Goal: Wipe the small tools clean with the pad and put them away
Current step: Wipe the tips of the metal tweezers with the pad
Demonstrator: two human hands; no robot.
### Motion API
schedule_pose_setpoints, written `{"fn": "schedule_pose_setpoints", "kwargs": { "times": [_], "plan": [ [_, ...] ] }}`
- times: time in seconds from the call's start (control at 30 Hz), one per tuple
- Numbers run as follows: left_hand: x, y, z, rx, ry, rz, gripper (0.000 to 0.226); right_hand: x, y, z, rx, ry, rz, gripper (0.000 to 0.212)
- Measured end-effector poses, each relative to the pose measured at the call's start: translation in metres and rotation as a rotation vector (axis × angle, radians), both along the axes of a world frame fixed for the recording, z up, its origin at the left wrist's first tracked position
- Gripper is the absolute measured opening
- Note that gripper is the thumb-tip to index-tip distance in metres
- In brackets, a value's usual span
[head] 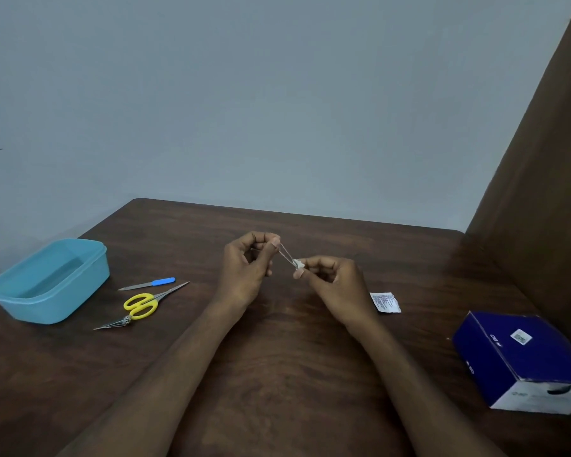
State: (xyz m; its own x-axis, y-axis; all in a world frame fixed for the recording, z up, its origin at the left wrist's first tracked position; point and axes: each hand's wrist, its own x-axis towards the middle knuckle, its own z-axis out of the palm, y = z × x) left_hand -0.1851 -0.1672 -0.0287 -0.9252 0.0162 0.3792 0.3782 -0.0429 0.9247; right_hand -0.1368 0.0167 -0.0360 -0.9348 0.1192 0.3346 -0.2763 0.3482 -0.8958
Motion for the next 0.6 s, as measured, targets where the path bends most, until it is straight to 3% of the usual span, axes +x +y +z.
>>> {"fn": "schedule_pose_setpoints", "kwargs": {
  "times": [0.17,0.37,0.6],
  "plan": [
    [-0.0020,-0.0026,-0.0004,-0.027,0.005,0.002,0.004,0.0039,0.0046,0.0042,-0.132,-0.099,0.107,0.011],
    [0.0036,-0.0019,-0.0011,-0.149,0.080,-0.077,0.005,0.0055,0.0002,0.0073,-0.181,-0.082,0.156,0.005],
    [-0.0025,-0.0042,-0.0001,-0.093,0.053,0.014,0.003,0.0079,0.0002,0.0070,-0.075,-0.061,0.171,0.008]
  ]
}}
